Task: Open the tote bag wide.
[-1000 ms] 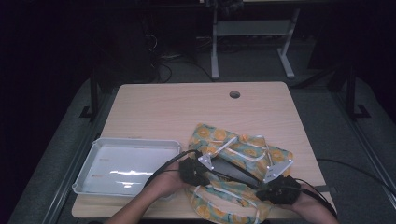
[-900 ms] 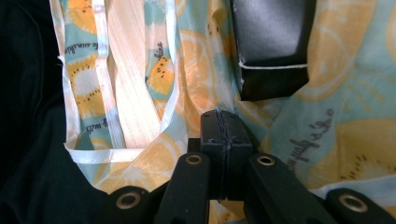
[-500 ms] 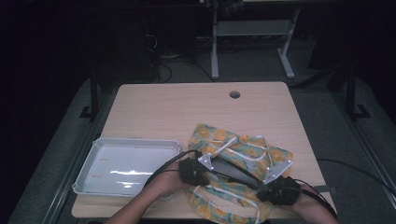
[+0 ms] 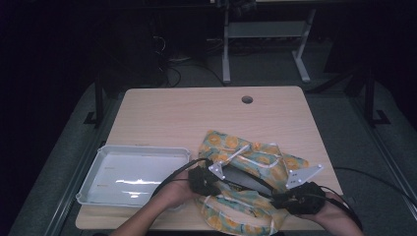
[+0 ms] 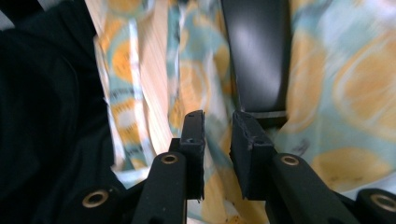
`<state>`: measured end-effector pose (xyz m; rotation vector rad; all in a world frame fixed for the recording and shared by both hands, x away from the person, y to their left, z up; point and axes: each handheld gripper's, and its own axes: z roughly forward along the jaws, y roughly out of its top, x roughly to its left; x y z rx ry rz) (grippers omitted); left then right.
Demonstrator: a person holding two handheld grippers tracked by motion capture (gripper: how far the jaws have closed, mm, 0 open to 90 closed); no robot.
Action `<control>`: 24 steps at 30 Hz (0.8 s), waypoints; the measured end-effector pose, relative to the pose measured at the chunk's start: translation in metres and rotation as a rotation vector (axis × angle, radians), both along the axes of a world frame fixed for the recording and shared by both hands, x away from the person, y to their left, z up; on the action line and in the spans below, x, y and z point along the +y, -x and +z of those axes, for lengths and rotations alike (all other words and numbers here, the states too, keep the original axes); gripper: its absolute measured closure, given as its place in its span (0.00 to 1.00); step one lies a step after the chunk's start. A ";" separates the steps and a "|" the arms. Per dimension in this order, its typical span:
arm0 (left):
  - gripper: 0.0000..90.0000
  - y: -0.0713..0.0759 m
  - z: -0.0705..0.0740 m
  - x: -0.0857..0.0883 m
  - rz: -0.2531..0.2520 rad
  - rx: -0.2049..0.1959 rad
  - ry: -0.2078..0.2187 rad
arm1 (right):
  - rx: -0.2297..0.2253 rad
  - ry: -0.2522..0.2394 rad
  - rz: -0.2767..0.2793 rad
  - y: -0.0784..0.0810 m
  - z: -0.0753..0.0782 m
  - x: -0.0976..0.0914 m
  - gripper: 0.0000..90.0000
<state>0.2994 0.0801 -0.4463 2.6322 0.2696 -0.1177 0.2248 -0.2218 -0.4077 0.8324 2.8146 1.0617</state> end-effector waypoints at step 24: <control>1.00 0.001 0.000 0.000 0.002 -0.004 -0.001 | -0.132 0.093 -0.072 -0.040 0.005 0.015 0.98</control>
